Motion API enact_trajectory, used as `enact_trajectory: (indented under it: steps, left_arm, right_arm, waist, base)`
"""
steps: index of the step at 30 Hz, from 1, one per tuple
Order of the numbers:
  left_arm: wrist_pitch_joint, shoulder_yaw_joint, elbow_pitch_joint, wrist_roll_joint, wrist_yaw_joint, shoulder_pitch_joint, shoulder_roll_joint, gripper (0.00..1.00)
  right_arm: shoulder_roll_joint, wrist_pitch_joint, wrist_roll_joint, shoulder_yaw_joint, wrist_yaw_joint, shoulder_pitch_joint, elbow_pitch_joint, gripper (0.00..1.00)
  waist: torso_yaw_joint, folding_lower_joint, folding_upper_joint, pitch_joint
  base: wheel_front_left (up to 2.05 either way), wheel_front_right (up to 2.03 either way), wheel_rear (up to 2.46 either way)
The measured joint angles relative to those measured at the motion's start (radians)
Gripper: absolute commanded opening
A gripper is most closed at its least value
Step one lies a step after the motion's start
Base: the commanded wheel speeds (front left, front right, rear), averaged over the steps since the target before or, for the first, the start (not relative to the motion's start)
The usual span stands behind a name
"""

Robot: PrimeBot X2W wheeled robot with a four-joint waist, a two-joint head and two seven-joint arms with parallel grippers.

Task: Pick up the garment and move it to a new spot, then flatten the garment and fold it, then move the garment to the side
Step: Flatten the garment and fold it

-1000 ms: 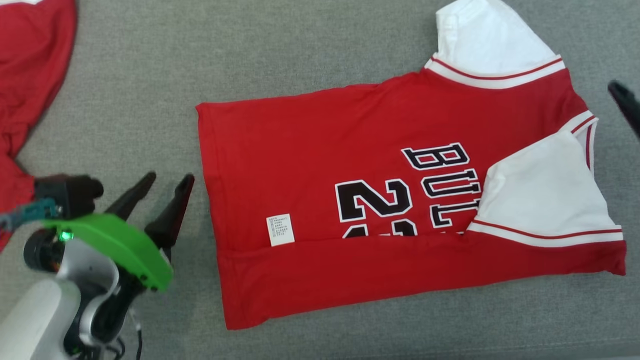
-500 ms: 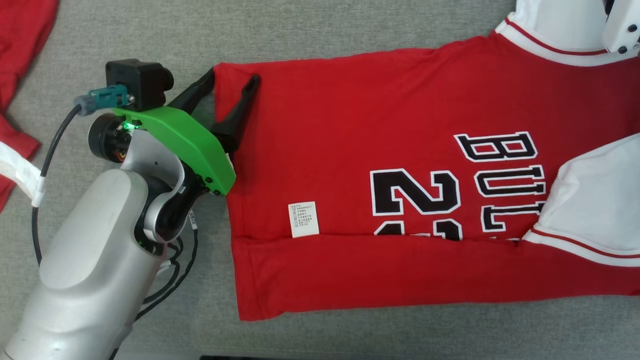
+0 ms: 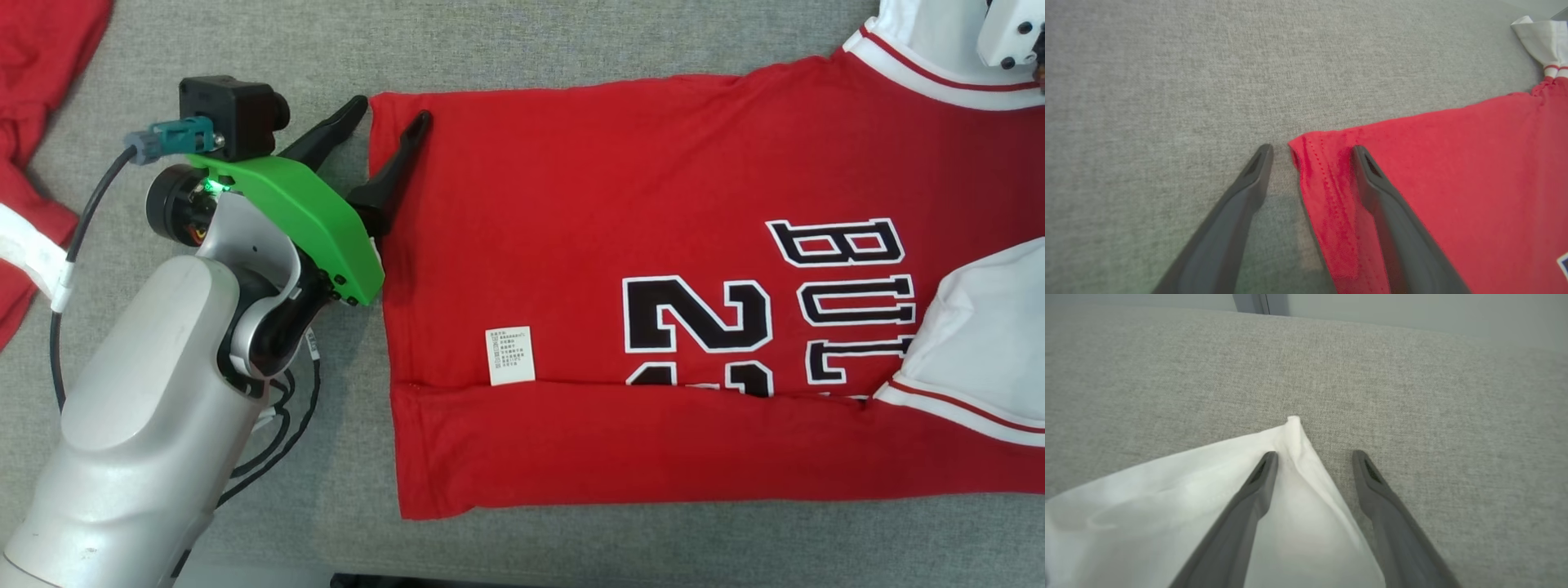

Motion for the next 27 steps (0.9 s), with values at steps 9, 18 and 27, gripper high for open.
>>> enact_trajectory:
  steps: [9,18,27]
  left_arm:
    - [-0.035,0.019,0.019,-0.026,-0.018,0.001,-0.002,0.00]
    - [-0.109,0.072,-0.097,-0.039,0.007,0.094,0.043,0.00]
    - [-0.125,0.086,-0.334,-0.084,0.071,0.345,0.100,0.00]
  right_arm:
    - [0.037,-0.114,0.078,-0.030,0.001,0.000,0.022,0.00]
    - [-0.016,-0.160,0.228,-0.050,0.001,0.090,-0.123,0.00]
    - [-0.030,-0.157,0.380,-0.099,0.001,0.476,-0.386,0.00]
  waist:
    - [-0.020,0.0000,0.0000,-0.027]
    - [-0.055,0.0000,0.0000,-0.104]
    - [-0.097,-0.0001,0.0000,-0.210]
  base:
    - [0.00,0.00,0.00]
    - [0.00,0.00,0.00]
    - [0.00,0.00,0.00]
